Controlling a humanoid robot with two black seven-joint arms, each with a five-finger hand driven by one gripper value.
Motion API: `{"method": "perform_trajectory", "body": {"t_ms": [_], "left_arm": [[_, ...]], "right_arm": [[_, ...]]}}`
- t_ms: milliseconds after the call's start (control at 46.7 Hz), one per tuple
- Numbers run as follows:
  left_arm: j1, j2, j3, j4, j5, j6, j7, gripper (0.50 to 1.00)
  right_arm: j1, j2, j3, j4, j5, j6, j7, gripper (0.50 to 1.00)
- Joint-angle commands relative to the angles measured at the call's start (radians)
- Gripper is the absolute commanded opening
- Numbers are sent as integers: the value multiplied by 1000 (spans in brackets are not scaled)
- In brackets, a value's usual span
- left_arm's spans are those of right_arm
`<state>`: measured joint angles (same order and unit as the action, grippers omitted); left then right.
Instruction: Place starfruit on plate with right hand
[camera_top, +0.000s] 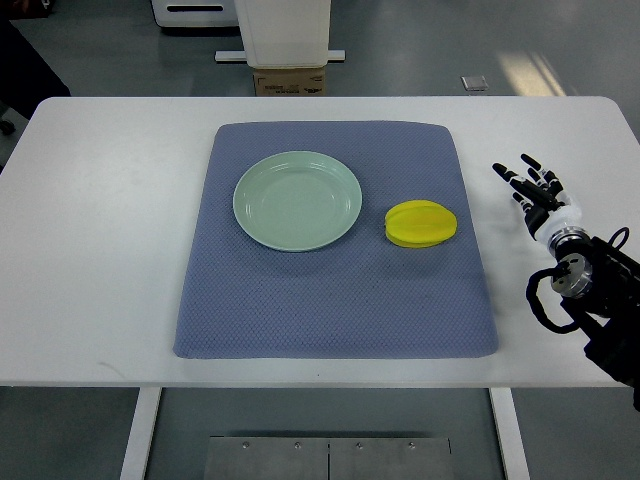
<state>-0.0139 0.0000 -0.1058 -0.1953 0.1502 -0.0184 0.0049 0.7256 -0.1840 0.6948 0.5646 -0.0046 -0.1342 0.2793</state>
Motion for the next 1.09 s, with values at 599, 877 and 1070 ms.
{"method": "perform_trajectory", "body": {"t_ms": [599, 877, 1070], "left_arm": [[-1, 0, 1, 0, -1, 0, -3, 1000], [-1, 0, 3, 0, -1, 0, -3, 1000], [-1, 0, 3, 0, -1, 0, -3, 1000]], "right_arm": [[15, -3, 3, 1, 0, 1, 1, 1000], [37, -6, 3, 1, 0, 1, 1, 1000], [43, -6, 3, 1, 0, 1, 1, 1000]]}}
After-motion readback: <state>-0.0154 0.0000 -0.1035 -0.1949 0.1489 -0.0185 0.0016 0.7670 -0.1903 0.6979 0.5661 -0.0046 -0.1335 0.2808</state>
